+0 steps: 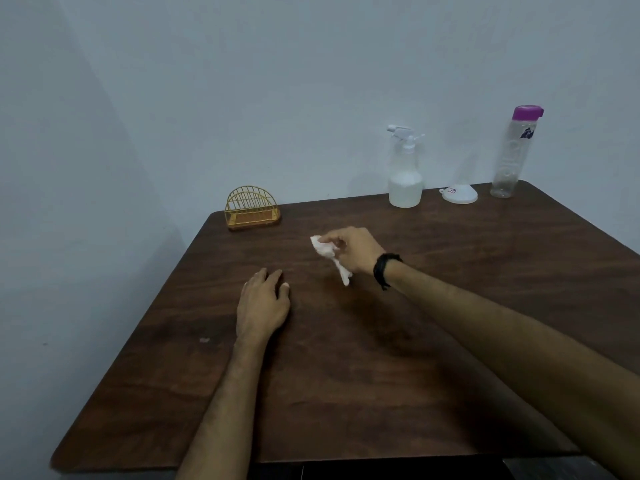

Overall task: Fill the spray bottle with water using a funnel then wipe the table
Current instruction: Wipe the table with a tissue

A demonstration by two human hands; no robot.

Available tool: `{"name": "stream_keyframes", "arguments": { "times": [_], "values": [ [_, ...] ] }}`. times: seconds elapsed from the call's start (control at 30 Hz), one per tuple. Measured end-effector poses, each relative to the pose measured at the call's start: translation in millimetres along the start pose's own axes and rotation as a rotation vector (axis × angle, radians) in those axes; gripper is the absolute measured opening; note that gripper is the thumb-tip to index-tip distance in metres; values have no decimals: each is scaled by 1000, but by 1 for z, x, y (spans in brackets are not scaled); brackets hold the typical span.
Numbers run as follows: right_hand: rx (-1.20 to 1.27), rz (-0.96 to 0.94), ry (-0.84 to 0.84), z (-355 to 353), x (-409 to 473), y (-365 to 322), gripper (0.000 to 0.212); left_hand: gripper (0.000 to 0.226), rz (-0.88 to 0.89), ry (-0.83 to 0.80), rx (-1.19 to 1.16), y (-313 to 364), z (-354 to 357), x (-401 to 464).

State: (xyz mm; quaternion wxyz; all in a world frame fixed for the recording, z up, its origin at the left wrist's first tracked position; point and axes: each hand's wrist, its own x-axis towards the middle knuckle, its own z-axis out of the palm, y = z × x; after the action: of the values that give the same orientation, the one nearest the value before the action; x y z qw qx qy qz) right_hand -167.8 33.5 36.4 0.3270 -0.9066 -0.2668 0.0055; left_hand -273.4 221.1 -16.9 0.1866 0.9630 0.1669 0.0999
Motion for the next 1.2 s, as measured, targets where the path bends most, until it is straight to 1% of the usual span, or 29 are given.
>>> {"name": "stream_keyframes", "arguments": {
  "times": [0.1, 0.2, 0.27, 0.37, 0.4, 0.47, 0.53, 0.57, 0.67, 0.7, 0.77, 0.9, 0.97, 1.03, 1.07, 1.1, 1.13, 1.17, 1.2],
  "values": [
    [-200, -20, 28, 7, 22, 6, 37, 51, -14, -14, 6, 0, 0, 1],
    [-338, -111, -31, 16, 27, 5, 27, 51, -14, -13, -4, -1, -1, 2],
    [-337, -150, -67, 24, 18, 3, 19, 50, 14, 16, 3, -2, 2, 1],
    [-282, -224, -125, 31, -7, 2, 30, 49, 40, 47, 18, -3, 6, 2],
    [-270, -255, -155, 31, -14, 1, 29, 49, 51, 60, 33, -3, 7, 2],
    [-272, -284, -189, 30, -16, 0, 18, 51, 61, 49, 71, -2, 8, 4],
    [-274, -233, -150, 28, -1, -1, 11, 54, 55, -6, 117, -1, 9, 5],
    [-310, -210, -127, 29, 8, -1, 13, 57, 54, -35, 144, -1, 9, 6],
    [-403, -202, -81, 36, 29, -3, 41, 62, 49, -98, 198, -1, 9, 6],
    [-418, -218, -74, 40, 30, -4, 46, 62, 48, -104, 206, -1, 10, 5],
    [-438, -277, -76, 49, 24, -5, 43, 62, 47, -109, 216, 0, 10, 5],
    [-419, -397, -108, 46, -17, -4, 23, 63, 47, -120, 224, -2, 11, 8],
    [-414, -442, -116, 39, -42, -6, 24, 63, 36, -132, 213, -1, 11, 9],
    [-423, -449, -168, 29, -59, -8, 27, 63, 29, -139, 218, 0, 10, 8],
    [-407, -429, -214, 23, -62, -9, 28, 63, 27, -141, 219, 0, 10, 8],
    [-330, -374, -255, 15, -63, -9, 29, 64, 24, -147, 217, 1, 9, 7],
    [-181, -279, -276, 7, -62, -7, 29, 64, 20, -156, 216, 1, 8, 7],
    [33, -145, -283, -3, -61, -4, 28, 64, 17, -162, 218, 1, 7, 6],
    [307, 12, -276, -13, -61, -1, 28, 64, 14, -166, 222, 2, 6, 6]
  ]
}}
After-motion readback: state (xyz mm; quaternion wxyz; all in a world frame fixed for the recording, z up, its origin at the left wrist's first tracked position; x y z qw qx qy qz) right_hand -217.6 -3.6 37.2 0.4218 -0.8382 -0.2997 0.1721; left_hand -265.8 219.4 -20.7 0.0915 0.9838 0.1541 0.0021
